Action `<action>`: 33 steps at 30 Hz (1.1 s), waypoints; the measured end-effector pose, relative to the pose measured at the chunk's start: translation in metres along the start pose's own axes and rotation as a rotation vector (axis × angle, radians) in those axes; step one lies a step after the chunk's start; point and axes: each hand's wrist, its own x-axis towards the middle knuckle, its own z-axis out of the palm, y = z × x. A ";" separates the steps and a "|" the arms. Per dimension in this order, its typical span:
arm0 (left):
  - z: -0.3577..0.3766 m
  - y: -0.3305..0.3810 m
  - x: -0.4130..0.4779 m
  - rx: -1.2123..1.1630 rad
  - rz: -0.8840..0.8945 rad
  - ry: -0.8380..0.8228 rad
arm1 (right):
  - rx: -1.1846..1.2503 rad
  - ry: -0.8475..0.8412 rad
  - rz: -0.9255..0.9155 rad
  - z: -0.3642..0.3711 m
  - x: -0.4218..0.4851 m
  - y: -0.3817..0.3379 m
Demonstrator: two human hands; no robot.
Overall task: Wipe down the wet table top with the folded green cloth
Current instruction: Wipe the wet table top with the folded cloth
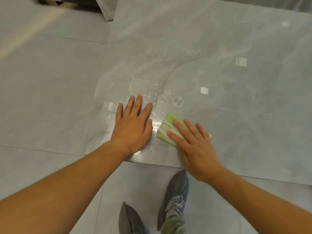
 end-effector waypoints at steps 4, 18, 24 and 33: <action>-0.001 -0.007 0.000 0.009 0.027 0.002 | 0.005 0.049 0.227 -0.009 0.042 0.019; -0.001 -0.017 -0.001 0.049 0.083 -0.009 | -0.045 0.088 0.146 0.005 0.027 -0.015; -0.012 -0.020 0.003 0.020 0.095 0.037 | -0.029 0.129 0.194 0.016 0.028 -0.042; -0.026 -0.029 0.047 -0.017 0.053 0.020 | 0.018 0.098 0.175 -0.002 0.077 -0.004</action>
